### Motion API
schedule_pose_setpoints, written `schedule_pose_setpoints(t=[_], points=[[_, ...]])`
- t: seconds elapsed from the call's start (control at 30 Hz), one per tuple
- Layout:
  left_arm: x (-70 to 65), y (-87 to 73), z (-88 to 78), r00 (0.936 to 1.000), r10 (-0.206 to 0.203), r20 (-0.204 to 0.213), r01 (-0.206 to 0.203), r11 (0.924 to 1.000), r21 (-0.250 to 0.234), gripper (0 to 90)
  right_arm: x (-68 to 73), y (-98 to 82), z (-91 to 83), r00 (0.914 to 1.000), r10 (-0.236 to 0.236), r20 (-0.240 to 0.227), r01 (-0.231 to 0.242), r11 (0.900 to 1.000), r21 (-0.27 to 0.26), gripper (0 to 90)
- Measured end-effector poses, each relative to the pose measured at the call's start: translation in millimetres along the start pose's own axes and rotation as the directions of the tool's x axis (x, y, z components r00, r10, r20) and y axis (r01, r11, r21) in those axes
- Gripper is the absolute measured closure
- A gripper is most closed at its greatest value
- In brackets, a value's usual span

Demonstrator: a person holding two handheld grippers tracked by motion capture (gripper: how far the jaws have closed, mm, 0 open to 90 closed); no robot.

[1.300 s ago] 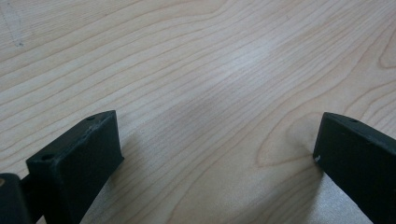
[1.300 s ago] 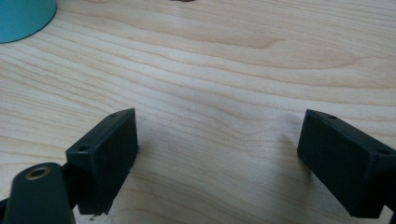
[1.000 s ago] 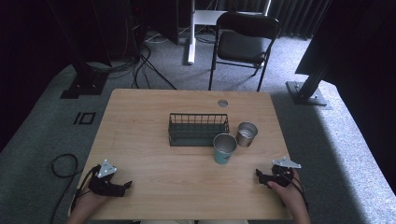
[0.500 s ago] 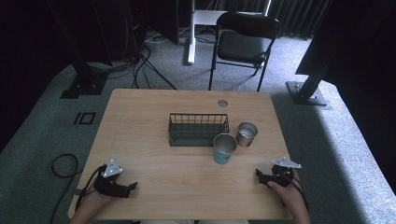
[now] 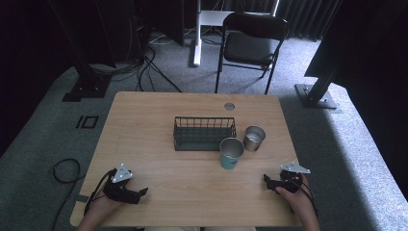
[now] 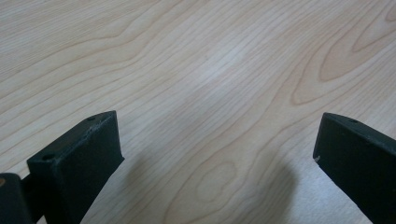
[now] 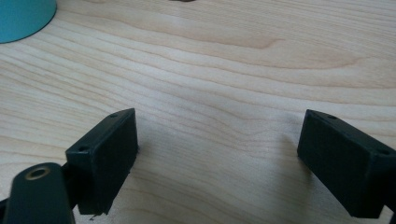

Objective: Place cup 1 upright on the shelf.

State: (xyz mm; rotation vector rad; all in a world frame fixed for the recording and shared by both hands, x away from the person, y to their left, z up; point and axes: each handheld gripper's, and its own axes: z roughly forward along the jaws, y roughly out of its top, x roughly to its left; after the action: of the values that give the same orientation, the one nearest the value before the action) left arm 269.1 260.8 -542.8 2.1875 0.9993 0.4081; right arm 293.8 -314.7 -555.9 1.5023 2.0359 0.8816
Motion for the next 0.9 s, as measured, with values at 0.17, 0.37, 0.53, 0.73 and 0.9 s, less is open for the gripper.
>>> schedule_pose_setpoints(t=[0.17,0.37,0.53,0.73,0.9], points=[[-4.6,5.3,1.5,0.9999,0.011,0.013,-0.01,0.9999,-0.013,1.6,0.0,0.0,0.0,1.0,-0.001,0.0,0.001,1.0,0.0,11.8],[-8.8,11.7,4.6,0.9994,0.021,0.029,-0.02,0.9995,-0.024,1.6,0.0,0.0,0.0,1.0,-0.001,0.0,0.001,1.0,0.0,11.8],[-14.1,19.7,7.9,0.9983,0.029,0.051,-0.027,0.9988,-0.041,1.7,0.0,0.0,0.0,1.0,-0.001,0.0,0.001,1.0,0.0,11.8],[-22.2,29.2,12.6,0.996,0.05,0.074,-0.046,0.9975,-0.053,1.7,0.0,0.0,0.0,1.0,0.0,0.0,0.0,1.0,0.0,11.8],[-28.4,33.2,14.0,0.9938,0.069,0.088,-0.064,0.9963,-0.058,1.8,0.0,0.0,0.0,1.0,0.0,0.0,0.0,1.0,0.0,11.8]])
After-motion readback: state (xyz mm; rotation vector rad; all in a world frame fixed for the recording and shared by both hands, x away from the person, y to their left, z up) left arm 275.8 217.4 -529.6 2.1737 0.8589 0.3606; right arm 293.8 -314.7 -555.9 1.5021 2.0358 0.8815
